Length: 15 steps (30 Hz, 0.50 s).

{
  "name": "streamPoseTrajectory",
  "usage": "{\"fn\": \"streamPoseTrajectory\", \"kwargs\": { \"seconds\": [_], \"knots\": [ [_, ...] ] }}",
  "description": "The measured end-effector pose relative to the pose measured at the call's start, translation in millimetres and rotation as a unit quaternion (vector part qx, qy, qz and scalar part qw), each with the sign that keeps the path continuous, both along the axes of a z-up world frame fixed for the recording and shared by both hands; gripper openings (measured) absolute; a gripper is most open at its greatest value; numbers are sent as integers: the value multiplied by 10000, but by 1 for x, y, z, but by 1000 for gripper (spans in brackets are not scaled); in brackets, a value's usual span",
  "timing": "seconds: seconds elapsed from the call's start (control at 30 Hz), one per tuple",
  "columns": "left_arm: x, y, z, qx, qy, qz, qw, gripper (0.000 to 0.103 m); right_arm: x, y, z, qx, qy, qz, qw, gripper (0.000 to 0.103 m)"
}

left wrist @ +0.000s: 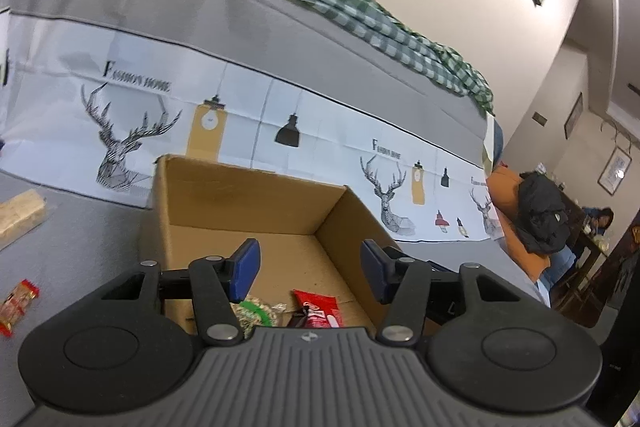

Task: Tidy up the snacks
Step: 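Move both tools back to the remaining snacks on the sofa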

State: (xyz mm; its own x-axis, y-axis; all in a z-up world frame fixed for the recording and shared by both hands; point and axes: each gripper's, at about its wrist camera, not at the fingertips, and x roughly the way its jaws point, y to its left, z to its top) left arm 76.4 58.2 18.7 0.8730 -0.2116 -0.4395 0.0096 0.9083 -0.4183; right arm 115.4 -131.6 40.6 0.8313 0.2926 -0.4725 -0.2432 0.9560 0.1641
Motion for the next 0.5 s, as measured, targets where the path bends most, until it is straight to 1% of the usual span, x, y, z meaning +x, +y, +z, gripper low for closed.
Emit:
{"fn": "streamPoseTrajectory", "kwargs": {
  "seconds": [0.07,0.2,0.23,0.33,0.37,0.4,0.43,0.47,0.5],
  "knots": [
    [-4,10,-1,-93,48,108,9999,57,-1,6,0,25,23,24,10000,55],
    [-15,37,-2,-239,193,429,9986,55,-5,21,0,34,47,109,9999,55],
    [-19,43,-3,-223,245,516,9981,53,-7,25,0,55,73,132,9999,55],
    [-37,67,-4,-152,529,771,9955,53,-12,39,0,132,124,234,9996,55],
    [-42,77,-4,-126,643,835,9944,53,-14,44,0,169,158,282,9993,52],
    [-48,89,-4,-17,829,926,9922,53,-17,51,-1,220,197,349,9990,50],
    [-52,98,-5,146,1009,1034,9894,53,-19,57,-1,273,220,425,9985,44],
    [-58,109,-7,383,1199,1172,9851,53,-22,63,-1,320,229,498,9980,40],
    [-65,117,-10,594,1357,1289,9805,53,-26,69,0,382,237,574,9973,39]
  ]
}}
